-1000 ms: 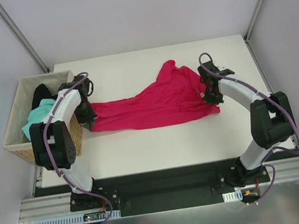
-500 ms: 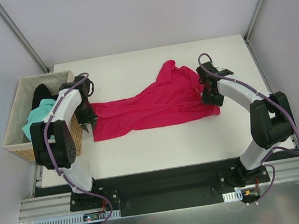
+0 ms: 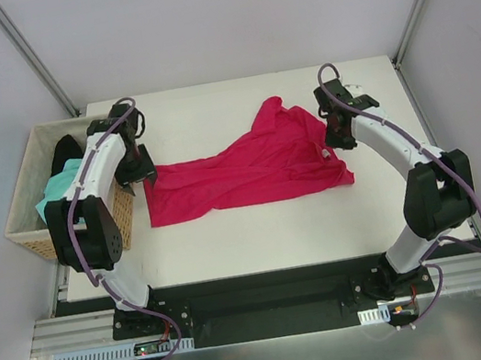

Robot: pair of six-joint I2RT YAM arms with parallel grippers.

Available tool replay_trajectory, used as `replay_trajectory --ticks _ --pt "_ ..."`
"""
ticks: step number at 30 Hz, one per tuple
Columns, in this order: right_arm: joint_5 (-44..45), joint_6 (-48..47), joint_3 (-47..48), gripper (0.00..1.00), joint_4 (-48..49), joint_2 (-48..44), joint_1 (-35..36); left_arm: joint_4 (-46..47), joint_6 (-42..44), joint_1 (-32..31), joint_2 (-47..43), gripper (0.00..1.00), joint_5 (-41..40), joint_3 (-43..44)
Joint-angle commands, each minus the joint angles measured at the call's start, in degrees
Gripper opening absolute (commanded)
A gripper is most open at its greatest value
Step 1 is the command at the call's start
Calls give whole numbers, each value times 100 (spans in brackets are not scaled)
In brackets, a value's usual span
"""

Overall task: Fold and stack the t-shirts
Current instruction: Fold the flattened tshirt in 1/3 of the way

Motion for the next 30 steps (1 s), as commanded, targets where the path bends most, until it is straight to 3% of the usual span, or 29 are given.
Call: replay_trajectory --ticks 1,2,4,9,16,25,30 --pt "62 -102 270 21 -168 -53 50 -5 176 -68 -88 49 281 304" --pt "53 -102 296 9 -159 -18 58 48 202 -76 -124 44 333 312" --pt "36 -146 349 2 -151 69 94 232 229 -94 -255 34 430 295" --pt "-26 -286 560 1 -72 175 120 392 282 -94 -405 0 510 365" --pt "-438 -401 525 5 139 439 129 401 229 -112 -484 0 554 462" --pt "-895 -576 559 31 263 984 182 409 80 -112 -686 0 413 225" --pt "-1098 -603 779 32 227 1475 252 409 53 -112 -642 0 457 251"
